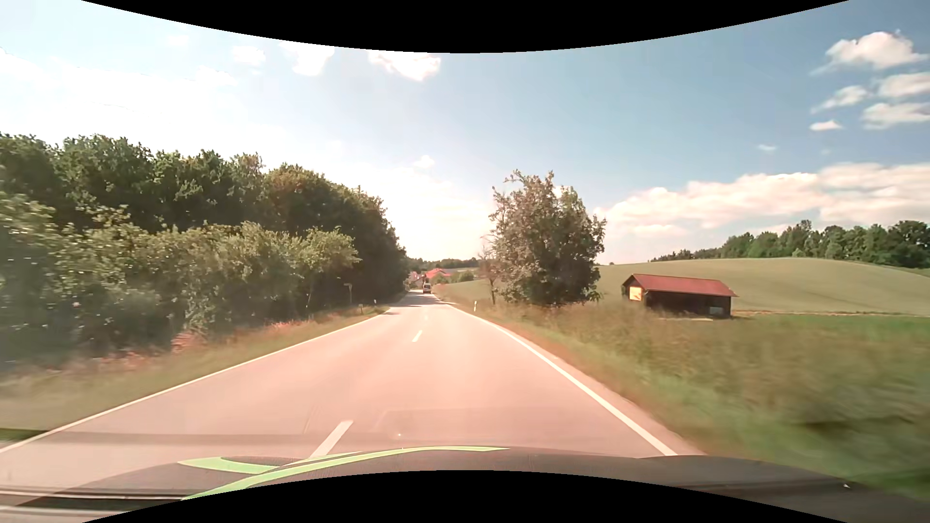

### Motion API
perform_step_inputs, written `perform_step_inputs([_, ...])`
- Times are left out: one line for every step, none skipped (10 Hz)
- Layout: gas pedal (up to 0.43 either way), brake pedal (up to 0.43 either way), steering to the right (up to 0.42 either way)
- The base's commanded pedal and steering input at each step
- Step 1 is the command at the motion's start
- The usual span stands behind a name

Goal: Follow the waypoints while adhering to traffic rules and regulations

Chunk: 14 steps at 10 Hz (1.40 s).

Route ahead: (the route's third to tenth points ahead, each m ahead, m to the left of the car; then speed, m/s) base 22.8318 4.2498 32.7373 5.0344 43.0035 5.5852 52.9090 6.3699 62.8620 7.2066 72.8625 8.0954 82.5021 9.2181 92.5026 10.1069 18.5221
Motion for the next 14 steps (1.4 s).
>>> perform_step_inputs([0.0, 0.14, -0.013])
perform_step_inputs([0.0, 0.14, -0.013])
perform_step_inputs([0.0, 0.146, -0.012])
perform_step_inputs([0.0, 0.146, -0.012])
perform_step_inputs([0.0, 0.146, -0.012])
perform_step_inputs([0.0, 0.146, -0.012])
perform_step_inputs([0.0, 0.152, -0.012])
perform_step_inputs([0.0, 0.146, -0.013])
perform_step_inputs([0.0, 0.146, -0.013])
perform_step_inputs([0.0, 0.152, -0.013])
perform_step_inputs([0.0, 0.152, -0.014])
perform_step_inputs([0.0, 0.152, -0.014])
perform_step_inputs([0.0, 0.152, -0.014])
perform_step_inputs([0.0, 0.152, -0.014])
